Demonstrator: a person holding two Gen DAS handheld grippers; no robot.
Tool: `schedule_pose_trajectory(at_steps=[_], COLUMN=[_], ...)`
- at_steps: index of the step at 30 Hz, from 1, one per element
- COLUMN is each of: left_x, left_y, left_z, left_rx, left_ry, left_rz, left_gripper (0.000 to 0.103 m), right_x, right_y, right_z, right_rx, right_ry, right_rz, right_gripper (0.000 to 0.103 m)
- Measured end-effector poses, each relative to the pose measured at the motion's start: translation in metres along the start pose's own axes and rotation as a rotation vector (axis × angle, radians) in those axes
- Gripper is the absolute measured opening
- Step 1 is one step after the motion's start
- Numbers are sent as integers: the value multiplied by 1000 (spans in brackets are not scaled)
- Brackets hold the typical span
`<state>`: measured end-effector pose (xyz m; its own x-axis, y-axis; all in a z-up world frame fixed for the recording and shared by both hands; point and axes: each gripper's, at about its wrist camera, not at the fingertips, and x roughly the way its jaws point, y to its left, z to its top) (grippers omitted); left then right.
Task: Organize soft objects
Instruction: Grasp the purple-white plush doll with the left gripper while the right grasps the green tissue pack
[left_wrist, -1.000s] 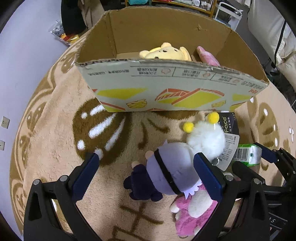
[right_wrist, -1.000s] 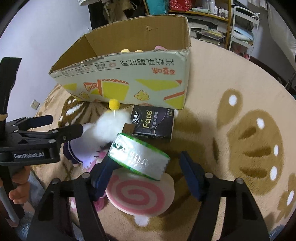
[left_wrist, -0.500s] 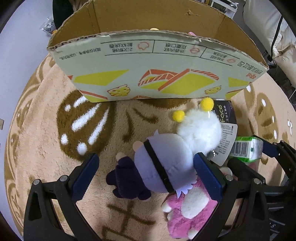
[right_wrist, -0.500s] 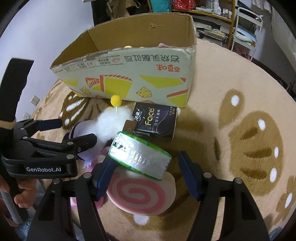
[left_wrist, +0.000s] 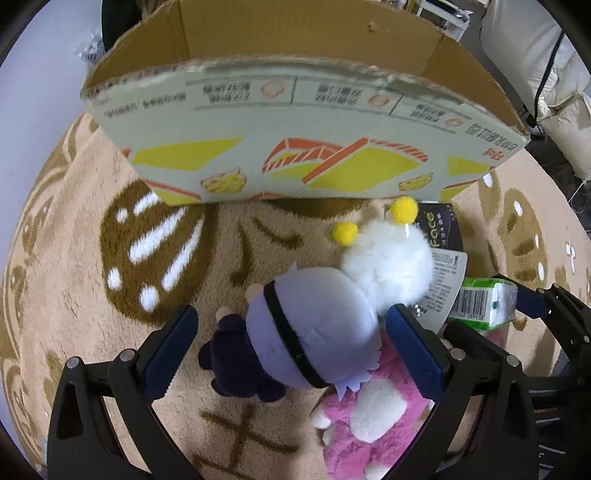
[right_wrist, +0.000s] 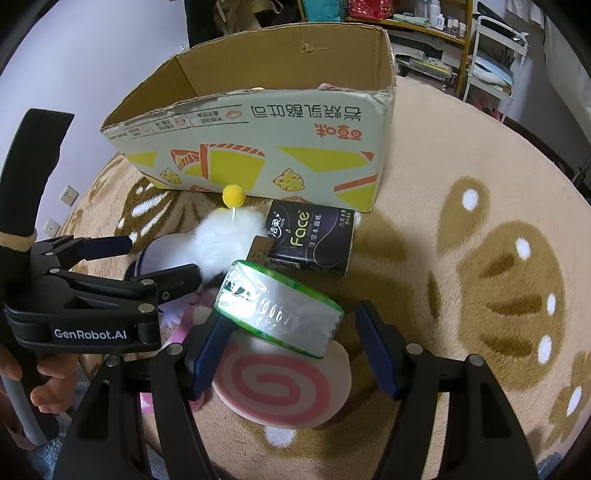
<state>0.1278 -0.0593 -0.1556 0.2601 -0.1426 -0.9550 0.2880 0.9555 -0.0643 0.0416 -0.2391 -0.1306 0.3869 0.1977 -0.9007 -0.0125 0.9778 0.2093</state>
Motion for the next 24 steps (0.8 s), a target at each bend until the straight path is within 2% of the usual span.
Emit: schedule_pose_trajectory(at_steps=[10, 15, 18, 24], left_x=[17, 27, 27, 22], left_y=[5, 1, -5, -21], left_z=[0, 2, 1, -3], left_rx=[-9, 35, 48, 69], left_ry=[54, 65, 57, 35], left_rz=[3, 41, 35, 53], left_gripper=[99, 99, 91, 87], right_x=[0, -3, -6, -10], right_y=[0, 1, 0, -2], right_z=[-1, 0, 1, 5], right_rx=[2, -19, -18, -16], right_ry=[-10, -33, -47, -64], right_rz=[2, -19, -19, 0], right_gripper=[72, 72, 72, 72])
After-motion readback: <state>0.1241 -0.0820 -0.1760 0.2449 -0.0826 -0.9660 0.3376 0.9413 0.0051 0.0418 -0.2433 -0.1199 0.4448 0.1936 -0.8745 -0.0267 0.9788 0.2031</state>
